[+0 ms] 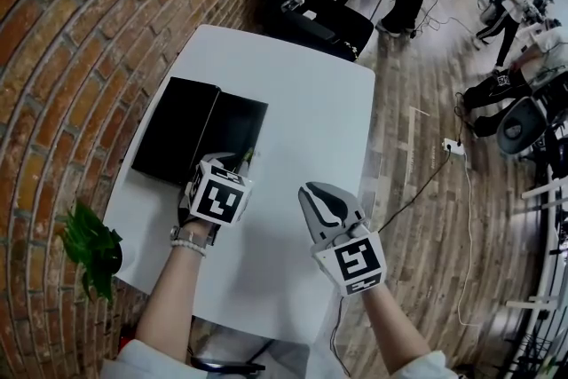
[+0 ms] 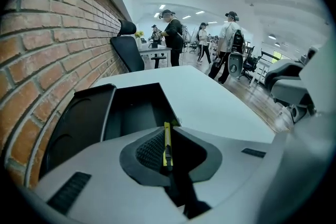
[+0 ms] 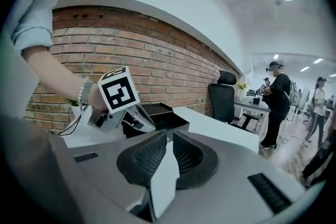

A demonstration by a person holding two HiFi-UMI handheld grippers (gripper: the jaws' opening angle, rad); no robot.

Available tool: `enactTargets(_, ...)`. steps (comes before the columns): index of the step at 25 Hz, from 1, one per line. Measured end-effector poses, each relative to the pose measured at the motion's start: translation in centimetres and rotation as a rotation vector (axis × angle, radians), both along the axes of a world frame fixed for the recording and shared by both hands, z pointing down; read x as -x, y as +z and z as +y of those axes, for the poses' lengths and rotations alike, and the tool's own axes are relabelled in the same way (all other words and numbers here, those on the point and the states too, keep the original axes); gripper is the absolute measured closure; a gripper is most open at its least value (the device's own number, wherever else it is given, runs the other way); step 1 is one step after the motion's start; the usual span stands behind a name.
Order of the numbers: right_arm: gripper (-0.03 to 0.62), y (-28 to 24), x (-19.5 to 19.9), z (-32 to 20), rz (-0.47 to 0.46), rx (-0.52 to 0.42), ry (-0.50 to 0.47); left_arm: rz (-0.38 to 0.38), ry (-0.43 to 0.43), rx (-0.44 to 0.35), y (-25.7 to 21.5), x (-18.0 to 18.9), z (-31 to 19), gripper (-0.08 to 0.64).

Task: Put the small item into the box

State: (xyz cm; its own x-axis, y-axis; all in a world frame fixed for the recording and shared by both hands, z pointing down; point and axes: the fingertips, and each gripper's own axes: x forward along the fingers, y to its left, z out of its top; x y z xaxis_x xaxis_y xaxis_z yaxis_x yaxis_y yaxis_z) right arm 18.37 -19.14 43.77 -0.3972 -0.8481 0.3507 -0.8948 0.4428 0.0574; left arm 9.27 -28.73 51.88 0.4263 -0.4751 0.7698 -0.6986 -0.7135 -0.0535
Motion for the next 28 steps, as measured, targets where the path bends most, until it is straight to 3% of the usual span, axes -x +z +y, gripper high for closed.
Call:
enactTargets(4,0.528,-0.4,0.5,-0.1,0.011,-0.022,-0.005,0.025,-0.028,-0.084,-1.6,0.9,-0.5,0.528)
enactTargets(13,0.528,-3.5,2.4,0.5,0.012,-0.054,0.007,0.163,-0.055,-0.233,-7.8,3.1,0.9,0.541)
enactTargets(28,0.528,-9.1,5.8,4.6,-0.019,-0.138,0.054,0.321,0.033,-0.457,-19.0,7.3,8.8,0.541)
